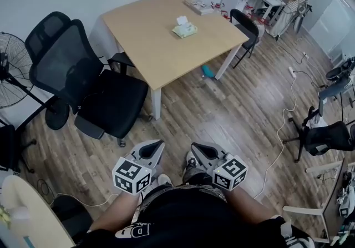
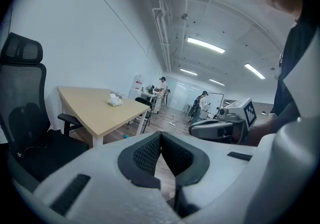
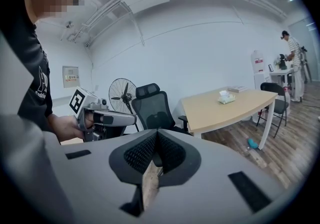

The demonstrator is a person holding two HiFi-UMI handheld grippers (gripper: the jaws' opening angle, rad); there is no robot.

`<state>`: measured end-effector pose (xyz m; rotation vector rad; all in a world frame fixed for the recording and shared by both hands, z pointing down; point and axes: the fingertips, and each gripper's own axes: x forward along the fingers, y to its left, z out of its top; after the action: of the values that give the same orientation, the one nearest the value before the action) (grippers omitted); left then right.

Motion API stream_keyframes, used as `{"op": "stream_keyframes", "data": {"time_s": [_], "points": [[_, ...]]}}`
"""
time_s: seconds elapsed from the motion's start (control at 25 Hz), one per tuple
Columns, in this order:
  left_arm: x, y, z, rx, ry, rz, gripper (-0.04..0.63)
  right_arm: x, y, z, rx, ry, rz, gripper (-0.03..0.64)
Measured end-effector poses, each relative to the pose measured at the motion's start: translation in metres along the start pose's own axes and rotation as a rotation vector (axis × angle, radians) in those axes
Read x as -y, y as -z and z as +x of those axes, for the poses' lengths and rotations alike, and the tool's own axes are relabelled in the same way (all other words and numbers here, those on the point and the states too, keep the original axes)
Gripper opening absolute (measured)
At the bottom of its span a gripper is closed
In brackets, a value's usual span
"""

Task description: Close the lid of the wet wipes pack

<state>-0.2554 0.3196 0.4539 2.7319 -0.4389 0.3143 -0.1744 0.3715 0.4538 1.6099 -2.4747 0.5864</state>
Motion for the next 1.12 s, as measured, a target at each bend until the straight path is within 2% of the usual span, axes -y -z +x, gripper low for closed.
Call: {"op": "stream_keyframes", "data": {"time_s": [0.32, 1.12], "points": [[-0.010, -0.003, 0.029, -0.024, 0.012, 0.000, 0.017, 0.032, -0.010, 0.008, 0.022, 0.020, 0.024, 0.005], [-0.052, -0.094, 0.179, -0.049, -0.025, 0.064, 0.017, 0.194, -0.092, 0.045, 0.083, -0.037, 0.033, 0.005]]}}
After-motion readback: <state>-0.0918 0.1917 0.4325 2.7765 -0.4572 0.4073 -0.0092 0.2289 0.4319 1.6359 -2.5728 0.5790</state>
